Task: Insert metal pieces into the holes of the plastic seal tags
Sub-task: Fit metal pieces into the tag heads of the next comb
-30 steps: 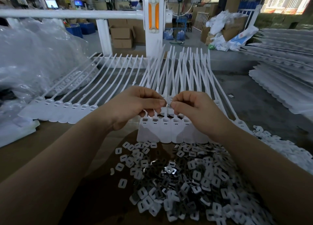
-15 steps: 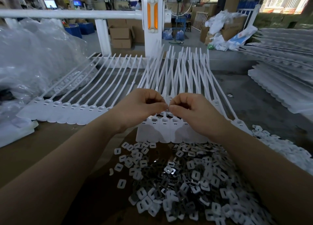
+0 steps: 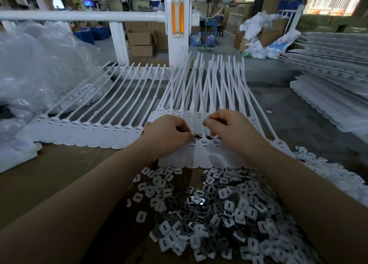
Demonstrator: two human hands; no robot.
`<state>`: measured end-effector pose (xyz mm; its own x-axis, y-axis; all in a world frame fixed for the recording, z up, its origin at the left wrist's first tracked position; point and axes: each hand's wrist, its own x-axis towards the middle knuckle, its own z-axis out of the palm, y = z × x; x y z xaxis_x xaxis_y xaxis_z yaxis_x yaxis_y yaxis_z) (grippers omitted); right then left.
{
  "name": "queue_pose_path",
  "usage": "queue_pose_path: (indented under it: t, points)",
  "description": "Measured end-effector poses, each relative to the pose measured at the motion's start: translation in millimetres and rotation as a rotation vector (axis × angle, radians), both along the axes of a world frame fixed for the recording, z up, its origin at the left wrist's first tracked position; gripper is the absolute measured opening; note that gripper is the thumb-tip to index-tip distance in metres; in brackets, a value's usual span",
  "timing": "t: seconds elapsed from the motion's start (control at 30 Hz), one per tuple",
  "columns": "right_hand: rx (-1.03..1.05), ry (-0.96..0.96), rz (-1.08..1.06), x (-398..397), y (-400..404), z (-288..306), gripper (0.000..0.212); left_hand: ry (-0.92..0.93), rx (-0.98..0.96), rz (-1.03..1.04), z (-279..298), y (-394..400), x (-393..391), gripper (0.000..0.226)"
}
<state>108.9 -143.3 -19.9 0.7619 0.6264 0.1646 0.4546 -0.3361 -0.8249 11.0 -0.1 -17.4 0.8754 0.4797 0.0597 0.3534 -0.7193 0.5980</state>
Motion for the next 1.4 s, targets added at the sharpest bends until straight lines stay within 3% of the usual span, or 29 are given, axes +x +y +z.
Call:
queue_pose_path:
  t: [0.27, 0.73, 1.0, 1.1, 1.27, 1.33, 1.4]
  points:
    - [-0.004, 0.003, 0.003, -0.1, 0.2, -0.7, 0.014, 0.039, 0.115, 0.051, -3.1, -0.8, 6.7, 0.021]
    - [-0.017, -0.003, 0.006, -0.4, 0.0, -0.9, 0.015, 0.067, 0.105, 0.069, 2.9, -3.0, 2.6, 0.018]
    - [-0.029, 0.006, 0.003, 1.5, -0.1, -1.9, 0.016, 0.057, -0.156, 0.002, 9.4, 1.4, -4.4, 0.006]
    - [-0.029, 0.003, 0.008, 1.6, 0.2, -1.4, 0.014, 0.016, -0.058, -0.076, 10.5, 6.5, -9.1, 0.01]
    - [-0.029, 0.002, 0.017, -2.6, -1.3, 1.9, 0.011, -0.051, 0.398, -0.264, 9.3, 12.1, -13.7, 0.015]
    - [-0.022, -0.047, 0.06, -6.1, -3.2, 5.6, 0.005, -0.098, 0.399, -0.265, 6.6, 15.1, -13.0, 0.015]
    - [-0.043, -0.103, 0.202, -10.9, -6.2, 11.1, 0.006, -0.178, 0.257, -0.216, 4.3, 19.3, -12.8, 0.014]
